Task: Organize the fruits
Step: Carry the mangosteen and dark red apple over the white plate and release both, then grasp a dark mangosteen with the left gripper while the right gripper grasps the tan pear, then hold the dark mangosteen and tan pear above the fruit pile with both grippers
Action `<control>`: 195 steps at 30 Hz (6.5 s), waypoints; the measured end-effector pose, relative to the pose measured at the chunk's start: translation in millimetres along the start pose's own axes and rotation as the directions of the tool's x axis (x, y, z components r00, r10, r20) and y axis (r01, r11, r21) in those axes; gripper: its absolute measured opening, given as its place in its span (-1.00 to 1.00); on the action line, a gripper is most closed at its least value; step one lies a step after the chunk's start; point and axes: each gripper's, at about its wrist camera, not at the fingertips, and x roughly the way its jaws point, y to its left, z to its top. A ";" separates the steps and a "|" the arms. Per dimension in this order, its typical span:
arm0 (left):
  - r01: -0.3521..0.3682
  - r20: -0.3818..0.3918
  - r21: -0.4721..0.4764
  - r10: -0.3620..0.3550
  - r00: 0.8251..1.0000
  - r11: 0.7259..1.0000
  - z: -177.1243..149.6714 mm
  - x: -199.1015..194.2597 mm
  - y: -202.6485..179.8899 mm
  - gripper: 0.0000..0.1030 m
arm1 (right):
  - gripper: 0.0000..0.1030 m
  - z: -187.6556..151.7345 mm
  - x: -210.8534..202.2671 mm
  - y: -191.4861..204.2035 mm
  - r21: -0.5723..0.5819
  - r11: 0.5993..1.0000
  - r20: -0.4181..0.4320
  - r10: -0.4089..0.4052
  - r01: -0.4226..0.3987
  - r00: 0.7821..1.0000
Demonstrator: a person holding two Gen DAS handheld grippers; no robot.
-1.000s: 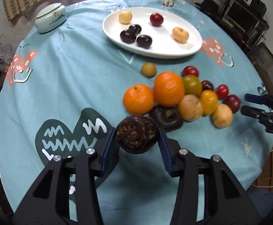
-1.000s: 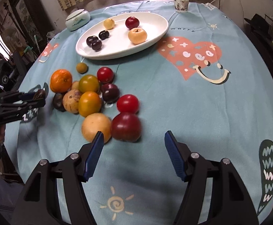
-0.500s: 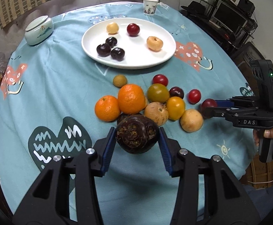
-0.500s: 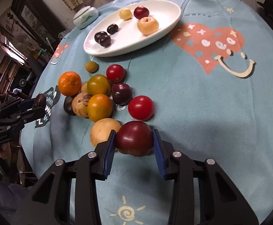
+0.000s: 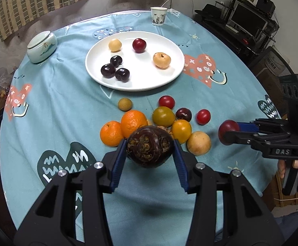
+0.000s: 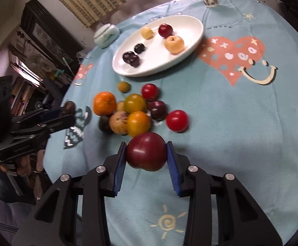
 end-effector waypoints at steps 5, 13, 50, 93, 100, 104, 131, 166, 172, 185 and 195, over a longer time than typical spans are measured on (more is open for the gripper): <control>-0.026 0.027 0.018 0.026 0.999 0.999 8.8 -8.1 -10.4 -0.11 | -0.25 5.0 -0.5 21.1 -0.012 0.999 0.012 0.052 -0.052 0.999; -0.036 0.047 0.058 0.034 0.998 0.998 20.3 -11.8 -21.7 -0.11 | -0.24 6.3 1.0 39.5 -0.040 0.996 0.007 0.083 -0.083 0.996; 0.009 -0.017 -0.150 -0.012 1.000 0.989 -16.0 6.9 54.4 -0.11 | -0.24 -8.3 40.5 44.5 -0.065 0.992 -0.151 0.096 -0.107 0.984; -0.055 0.086 -0.113 0.065 0.994 0.992 76.5 24.7 55.5 0.43 | 0.53 120.5 26.4 19.5 -0.209 0.956 0.107 -0.187 0.206 0.976; -0.018 -0.002 -0.100 0.018 1.000 0.995 -5.9 14.4 49.6 0.46 | 0.53 4.6 26.9 32.3 -0.293 0.922 0.008 -0.262 0.253 0.965; 0.003 -0.073 -0.086 -0.009 0.997 0.996 -39.1 23.0 40.5 0.46 | 0.53 -15.3 44.2 36.4 -0.282 0.927 -0.027 -0.264 0.246 0.964; -0.010 -0.124 -0.133 -0.007 0.992 0.991 -22.5 85.8 27.4 0.12 | -0.12 -13.3 53.0 23.0 -0.181 0.970 -0.116 -0.183 0.160 0.976; -0.067 0.052 0.009 0.067 0.996 0.998 5.1 -13.9 -16.9 -0.12 | -0.12 -18.5 24.0 69.6 -0.229 0.971 -0.056 -0.090 0.075 0.994; -0.076 0.044 0.013 0.075 0.996 0.997 4.2 -12.3 -16.9 -0.12 | -0.12 -22.3 25.8 73.1 -0.232 0.971 -0.060 -0.079 0.063 0.995; -0.089 0.018 0.001 0.089 0.996 0.996 5.1 -4.2 -13.0 -0.12 | -0.12 -19.1 30.7 72.5 -0.237 0.970 -0.084 -0.071 0.049 0.994; -0.080 0.002 0.014 0.080 0.997 0.997 9.4 3.1 -14.0 -0.12 | -0.12 -18.6 32.8 70.1 -0.222 0.974 -0.092 -0.072 0.050 0.993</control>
